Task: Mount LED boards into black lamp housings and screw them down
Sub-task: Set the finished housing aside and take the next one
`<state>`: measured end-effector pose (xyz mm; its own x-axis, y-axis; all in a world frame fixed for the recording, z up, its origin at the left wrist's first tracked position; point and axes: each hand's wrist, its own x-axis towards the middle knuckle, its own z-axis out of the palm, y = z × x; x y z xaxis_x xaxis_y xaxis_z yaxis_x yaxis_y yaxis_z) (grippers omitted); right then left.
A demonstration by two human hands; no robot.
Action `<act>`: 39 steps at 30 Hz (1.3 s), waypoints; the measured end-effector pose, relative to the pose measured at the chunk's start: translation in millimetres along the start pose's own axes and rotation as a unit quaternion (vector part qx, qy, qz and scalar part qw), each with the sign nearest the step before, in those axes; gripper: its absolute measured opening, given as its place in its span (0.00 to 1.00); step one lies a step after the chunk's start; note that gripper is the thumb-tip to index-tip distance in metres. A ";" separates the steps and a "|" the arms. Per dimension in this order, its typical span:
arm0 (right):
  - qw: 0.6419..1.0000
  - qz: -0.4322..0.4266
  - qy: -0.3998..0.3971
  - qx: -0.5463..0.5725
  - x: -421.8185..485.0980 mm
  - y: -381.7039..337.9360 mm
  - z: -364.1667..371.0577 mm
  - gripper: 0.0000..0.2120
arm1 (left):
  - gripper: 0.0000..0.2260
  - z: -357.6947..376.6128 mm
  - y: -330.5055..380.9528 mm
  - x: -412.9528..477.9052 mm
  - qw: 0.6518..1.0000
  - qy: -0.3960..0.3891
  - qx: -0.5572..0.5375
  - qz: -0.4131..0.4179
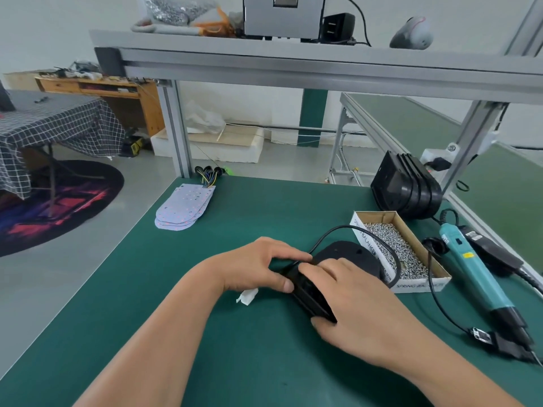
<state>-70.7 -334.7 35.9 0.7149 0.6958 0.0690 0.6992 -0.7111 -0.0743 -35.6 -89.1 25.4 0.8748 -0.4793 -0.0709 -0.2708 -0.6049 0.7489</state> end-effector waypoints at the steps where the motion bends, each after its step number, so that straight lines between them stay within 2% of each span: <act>1: 1.000 0.008 0.010 0.004 0.3 1.2 0.0 0.30 | 0.29 -1.0 -0.8 0.2 1.000 -0.003 0.000 -0.003; 6: 0.991 0.047 0.067 0.109 1.3 10.9 1.9 0.21 | 0.33 -0.3 -4.1 2.3 0.999 -0.007 -0.031 -0.020; 10: 0.964 0.091 0.107 0.224 1.4 17.9 3.3 0.19 | 0.38 -0.3 -4.3 1.7 0.999 -0.026 -0.016 -0.017; 13: 0.946 0.116 0.133 0.272 3.0 24.8 3.7 0.20 | 0.37 1.3 -1.7 4.1 0.999 -0.031 0.001 -0.012; 17: 0.927 0.129 0.142 0.322 6.7 28.0 4.9 0.18 | 0.31 2.1 -4.8 4.8 1.000 -0.012 -0.007 0.003; 21: 0.916 0.127 0.186 0.331 4.9 33.0 -0.9 0.17 | 0.21 3.2 -4.5 5.4 0.993 0.060 -0.097 0.017; 24: 0.925 0.090 0.172 0.327 0.4 36.1 -9.4 0.19 | 0.09 3.0 -4.3 9.0 0.979 0.127 -0.151 0.045; 26: 0.941 0.066 0.132 0.304 -0.2 32.6 -7.8 0.22 | 0.07 8.1 -1.8 11.2 0.974 0.126 -0.184 0.040; 29: 0.962 0.047 0.107 0.248 3.5 27.6 2.2 0.16 | 0.08 19.8 -0.4 15.1 0.981 0.100 -0.162 0.035; 32: 0.957 0.057 0.108 0.263 5.0 30.6 5.4 0.12 | 0.12 20.8 -3.0 16.6 0.983 0.079 -0.161 0.037; 39: 0.922 0.079 0.164 0.341 4.7 38.8 1.4 0.08 | 0.38 16.1 -5.3 13.8 0.988 -0.035 -0.144 0.035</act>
<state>-40.2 -358.8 31.9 0.8482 0.4419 0.2920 0.5017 -0.4937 -0.7103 -28.6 -102.8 9.9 0.8259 -0.5616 -0.0502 -0.1944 -0.3672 0.9096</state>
